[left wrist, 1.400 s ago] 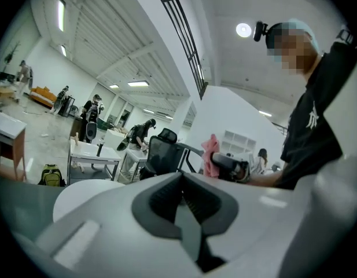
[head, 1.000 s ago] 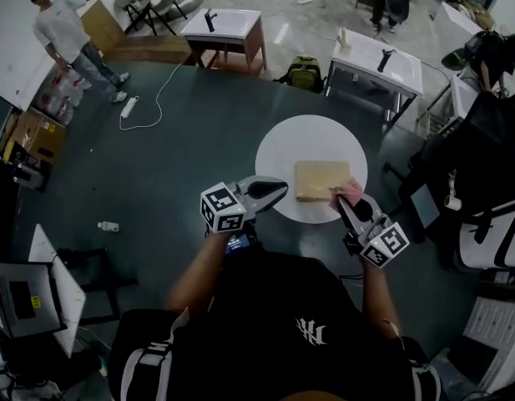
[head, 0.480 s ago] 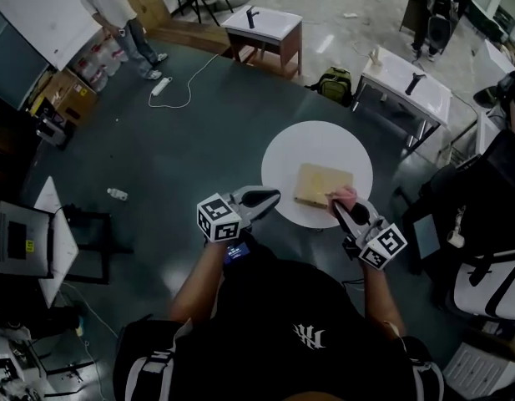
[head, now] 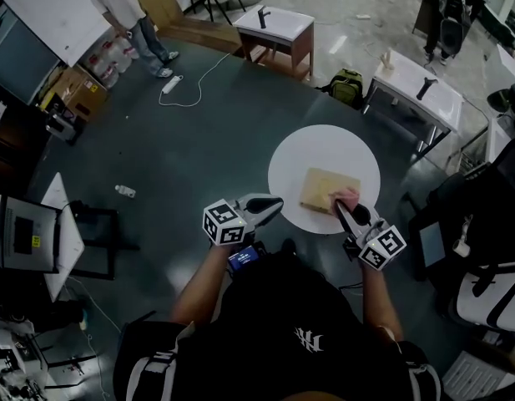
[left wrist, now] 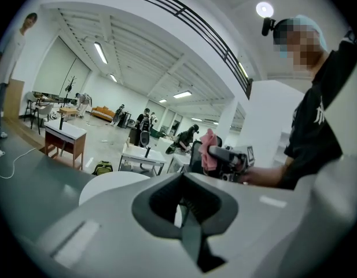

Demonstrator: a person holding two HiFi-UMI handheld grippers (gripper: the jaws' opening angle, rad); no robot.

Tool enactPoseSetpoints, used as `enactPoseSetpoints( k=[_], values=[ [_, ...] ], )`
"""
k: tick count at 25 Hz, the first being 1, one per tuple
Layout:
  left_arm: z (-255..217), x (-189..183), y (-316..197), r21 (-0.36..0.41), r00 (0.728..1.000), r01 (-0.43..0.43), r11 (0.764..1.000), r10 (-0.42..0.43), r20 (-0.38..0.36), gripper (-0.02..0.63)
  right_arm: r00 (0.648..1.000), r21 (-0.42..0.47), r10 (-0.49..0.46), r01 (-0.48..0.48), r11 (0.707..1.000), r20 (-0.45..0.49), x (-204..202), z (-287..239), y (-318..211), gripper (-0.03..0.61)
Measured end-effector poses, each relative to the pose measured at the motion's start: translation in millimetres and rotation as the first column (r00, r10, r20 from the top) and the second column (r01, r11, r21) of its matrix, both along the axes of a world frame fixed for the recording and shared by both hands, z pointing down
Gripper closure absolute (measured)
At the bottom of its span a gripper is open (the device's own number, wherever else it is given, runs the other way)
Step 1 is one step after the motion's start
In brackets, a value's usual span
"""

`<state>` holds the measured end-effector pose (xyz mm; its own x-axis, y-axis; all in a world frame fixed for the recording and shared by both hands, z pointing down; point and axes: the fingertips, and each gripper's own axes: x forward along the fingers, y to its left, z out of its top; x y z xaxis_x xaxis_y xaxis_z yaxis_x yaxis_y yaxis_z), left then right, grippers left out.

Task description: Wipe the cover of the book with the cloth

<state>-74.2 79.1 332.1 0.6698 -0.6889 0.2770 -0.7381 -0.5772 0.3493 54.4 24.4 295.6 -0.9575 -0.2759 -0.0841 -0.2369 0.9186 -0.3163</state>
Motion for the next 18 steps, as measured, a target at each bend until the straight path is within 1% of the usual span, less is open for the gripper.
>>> enactPoseSetpoints(
  k=[9,14,18],
  values=[
    [14,-26,-46,-0.011,0.999,-0.019,1.000,0.019,-0.034,0.611,0.998,-0.028,-0.018,0.016,0.999,-0.059,-40,11,-32,0.529],
    [21,-43,-69,-0.024,0.998,-0.040,0.999,0.038,-0.056,0.611,0.996,-0.040,-0.001,-0.003,0.999,-0.094,-61,15,-51,0.529],
    [33,-51,-87,-0.033,0.996,-0.051,0.998,0.048,-0.080,0.611,0.993,-0.059,0.015,-0.022,0.998,-0.119,-69,24,-65,0.529]
  ],
)
